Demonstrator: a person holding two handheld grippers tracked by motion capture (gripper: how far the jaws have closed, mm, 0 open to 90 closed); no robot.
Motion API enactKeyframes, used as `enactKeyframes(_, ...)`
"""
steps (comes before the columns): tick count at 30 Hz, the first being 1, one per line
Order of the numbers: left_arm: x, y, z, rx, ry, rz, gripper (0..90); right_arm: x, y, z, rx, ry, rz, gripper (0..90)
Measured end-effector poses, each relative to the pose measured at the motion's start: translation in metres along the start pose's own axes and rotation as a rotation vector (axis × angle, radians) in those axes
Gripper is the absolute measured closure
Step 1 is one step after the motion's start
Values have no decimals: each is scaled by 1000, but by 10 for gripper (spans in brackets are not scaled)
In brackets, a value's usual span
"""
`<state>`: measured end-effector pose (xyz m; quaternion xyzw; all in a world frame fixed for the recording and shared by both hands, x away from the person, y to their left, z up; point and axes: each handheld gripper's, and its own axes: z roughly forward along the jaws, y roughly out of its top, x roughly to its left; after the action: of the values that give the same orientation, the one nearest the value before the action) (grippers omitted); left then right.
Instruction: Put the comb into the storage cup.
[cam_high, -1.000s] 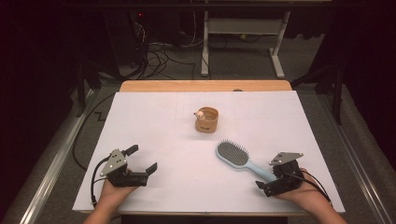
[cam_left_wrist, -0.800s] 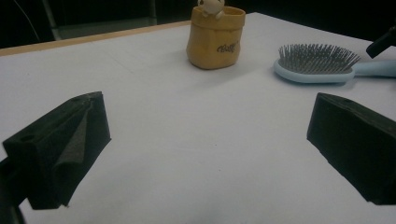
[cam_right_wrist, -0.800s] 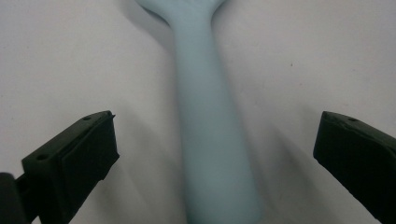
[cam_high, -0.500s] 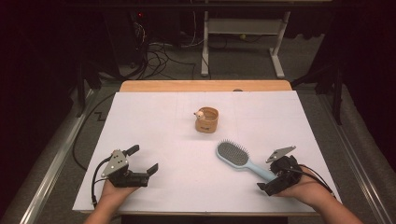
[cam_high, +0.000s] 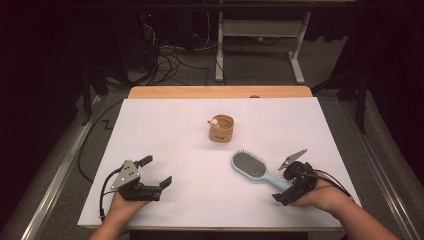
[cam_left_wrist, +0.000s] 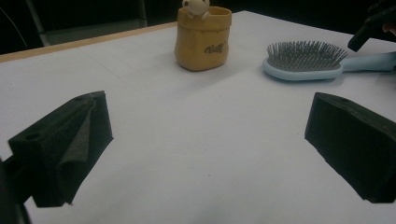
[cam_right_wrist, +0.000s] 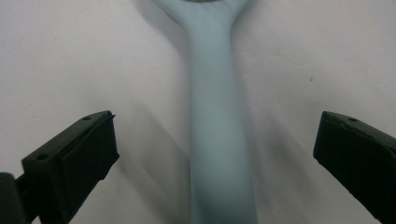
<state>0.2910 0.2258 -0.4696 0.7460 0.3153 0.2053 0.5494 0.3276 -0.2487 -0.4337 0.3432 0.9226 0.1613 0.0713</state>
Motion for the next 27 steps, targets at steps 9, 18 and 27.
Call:
enactKeyframes(9, 1, 0, 0, -2, -2, -11, 17, -1, 21, -6, 3, -4, 1, 1)
enactKeyframes(18, 2, 0, 0, 5, -15, -28, 17, 0, 29, -22, 12, -21, 21, 1)
enactKeyframes(27, 2, 0, 0, 2, -16, -29, 17, -4, 38, -14, 31, -15, 24, 1)
